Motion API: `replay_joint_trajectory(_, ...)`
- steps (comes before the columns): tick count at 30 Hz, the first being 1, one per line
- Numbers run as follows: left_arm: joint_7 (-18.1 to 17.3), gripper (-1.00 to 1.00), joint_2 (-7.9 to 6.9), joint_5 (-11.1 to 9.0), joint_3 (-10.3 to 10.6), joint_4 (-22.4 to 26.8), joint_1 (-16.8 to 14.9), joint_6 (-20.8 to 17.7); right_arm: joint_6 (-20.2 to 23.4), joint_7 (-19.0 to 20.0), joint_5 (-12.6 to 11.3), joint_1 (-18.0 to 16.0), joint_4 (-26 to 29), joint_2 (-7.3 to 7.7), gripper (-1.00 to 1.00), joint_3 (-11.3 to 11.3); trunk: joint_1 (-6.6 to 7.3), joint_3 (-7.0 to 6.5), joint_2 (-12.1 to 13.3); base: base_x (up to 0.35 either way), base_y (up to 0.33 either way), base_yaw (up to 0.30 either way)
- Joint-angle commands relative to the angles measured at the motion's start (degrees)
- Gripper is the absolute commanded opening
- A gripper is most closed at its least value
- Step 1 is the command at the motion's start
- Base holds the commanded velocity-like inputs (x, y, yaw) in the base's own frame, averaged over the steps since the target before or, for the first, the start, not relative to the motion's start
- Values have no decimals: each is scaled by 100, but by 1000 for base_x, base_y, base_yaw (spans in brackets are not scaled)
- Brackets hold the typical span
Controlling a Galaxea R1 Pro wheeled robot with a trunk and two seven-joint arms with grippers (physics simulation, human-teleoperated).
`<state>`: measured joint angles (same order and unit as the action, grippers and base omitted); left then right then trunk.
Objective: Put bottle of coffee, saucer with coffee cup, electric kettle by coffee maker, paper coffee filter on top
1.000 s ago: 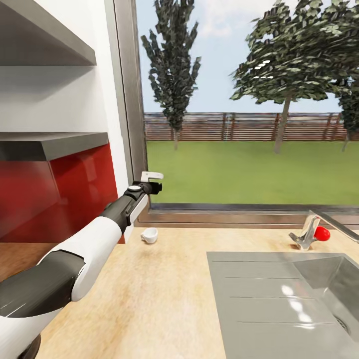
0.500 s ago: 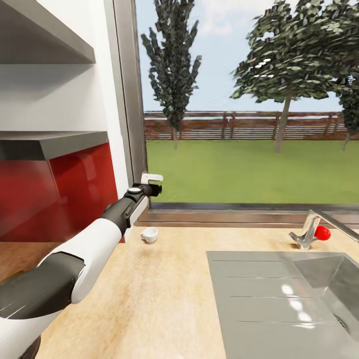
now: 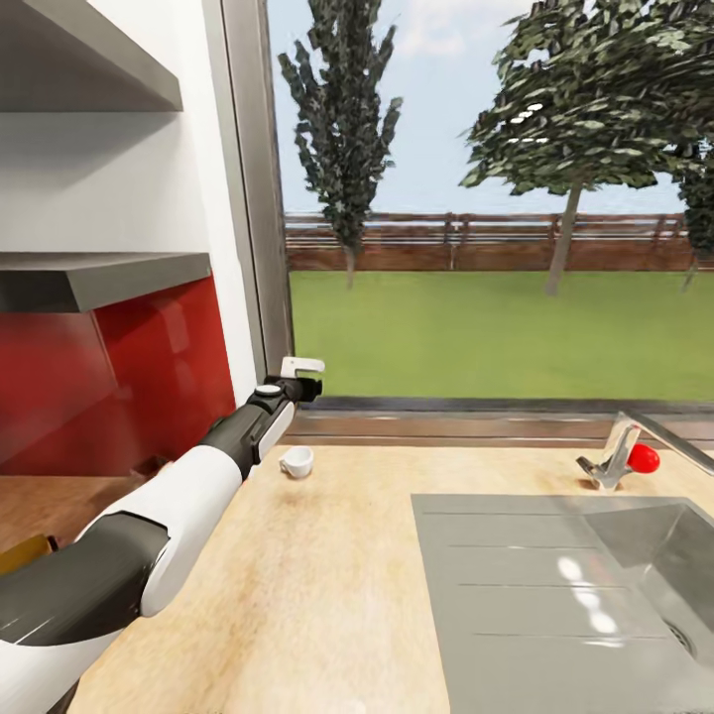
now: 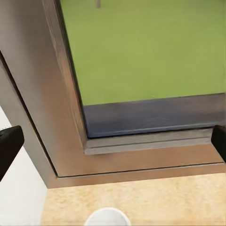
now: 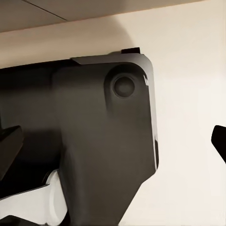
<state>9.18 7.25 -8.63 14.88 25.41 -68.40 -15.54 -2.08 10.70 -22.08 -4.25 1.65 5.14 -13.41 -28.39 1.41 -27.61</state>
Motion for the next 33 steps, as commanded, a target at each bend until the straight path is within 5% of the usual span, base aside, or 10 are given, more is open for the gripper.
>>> replay_joint_trajectory(1,49,100,-5,-60,44,8,-3,-25,-20,23,-60,-5,-7,3,100,-48,-3,22,-13,0,0,0)
replay_joint_trajectory(10,34,100,6,-42,66,-12,-1,-70,-20,29,-60,-5,-7,-3,100,-48,-3,104,-13,0,0,0)
replay_joint_trajectory(13,19,100,5,-57,51,-67,-42,-390,-20,32,-60,-5,-7,-4,100,-48,-3,132,-13,0,0,0)
replay_joint_trajectory(16,-23,100,6,-69,49,-4,-84,-1358,-20,35,-60,-5,-7,-4,100,-48,-3,159,-13,0,0,0)
replay_joint_trajectory(19,-46,100,11,-81,48,12,-73,-1567,-20,30,-60,-5,-7,-1,100,-48,-3,187,-13,0,0,0)
replay_joint_trajectory(33,-65,100,6,-170,16,22,-24,-1585,-20,29,-60,-5,-7,1,100,-48,-3,315,-13,0,0,-64)
